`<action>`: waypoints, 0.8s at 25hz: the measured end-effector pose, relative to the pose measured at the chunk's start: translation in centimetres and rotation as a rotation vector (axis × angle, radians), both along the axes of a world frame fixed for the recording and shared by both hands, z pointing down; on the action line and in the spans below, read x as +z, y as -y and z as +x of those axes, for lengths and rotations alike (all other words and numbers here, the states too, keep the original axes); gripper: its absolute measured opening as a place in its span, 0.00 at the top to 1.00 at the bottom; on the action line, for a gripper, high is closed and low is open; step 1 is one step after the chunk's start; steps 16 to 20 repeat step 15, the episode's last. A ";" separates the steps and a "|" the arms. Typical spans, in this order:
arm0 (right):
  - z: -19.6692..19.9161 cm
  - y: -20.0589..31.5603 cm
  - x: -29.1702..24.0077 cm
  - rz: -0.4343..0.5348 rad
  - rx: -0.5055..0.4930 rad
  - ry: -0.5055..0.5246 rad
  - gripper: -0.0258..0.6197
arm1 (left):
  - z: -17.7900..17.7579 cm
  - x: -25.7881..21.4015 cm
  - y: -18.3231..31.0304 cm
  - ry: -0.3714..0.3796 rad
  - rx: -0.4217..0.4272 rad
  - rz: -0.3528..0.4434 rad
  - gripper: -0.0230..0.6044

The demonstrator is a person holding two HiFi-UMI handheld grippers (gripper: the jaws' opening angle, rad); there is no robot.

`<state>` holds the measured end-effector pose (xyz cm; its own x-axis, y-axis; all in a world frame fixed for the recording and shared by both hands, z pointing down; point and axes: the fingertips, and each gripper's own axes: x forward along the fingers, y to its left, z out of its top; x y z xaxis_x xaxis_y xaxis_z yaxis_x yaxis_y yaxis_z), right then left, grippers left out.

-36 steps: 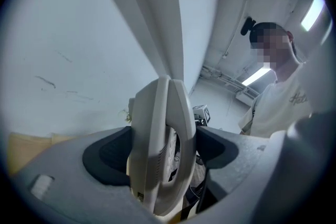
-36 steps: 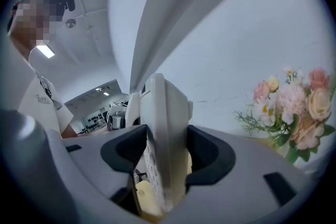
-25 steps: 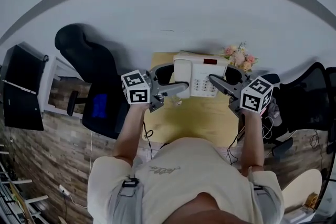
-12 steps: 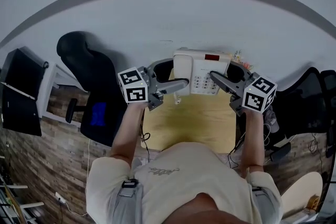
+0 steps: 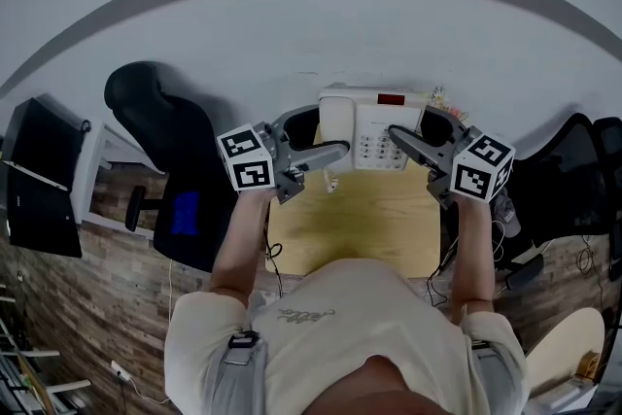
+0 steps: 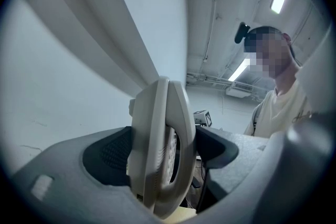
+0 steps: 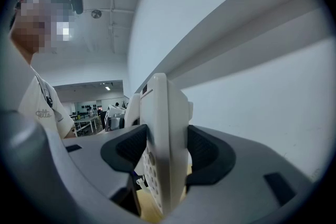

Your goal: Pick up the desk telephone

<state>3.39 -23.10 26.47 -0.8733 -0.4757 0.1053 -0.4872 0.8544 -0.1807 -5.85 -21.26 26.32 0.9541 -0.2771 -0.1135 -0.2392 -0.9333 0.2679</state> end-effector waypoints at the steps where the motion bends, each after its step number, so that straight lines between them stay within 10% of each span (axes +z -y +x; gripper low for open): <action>1: 0.0 0.0 0.0 0.000 -0.001 -0.001 0.61 | 0.0 0.0 0.0 -0.002 -0.001 0.001 0.37; 20: -0.1 0.2 0.9 -0.031 -0.021 0.009 0.61 | -0.1 0.8 0.1 -0.001 -0.017 -0.022 0.37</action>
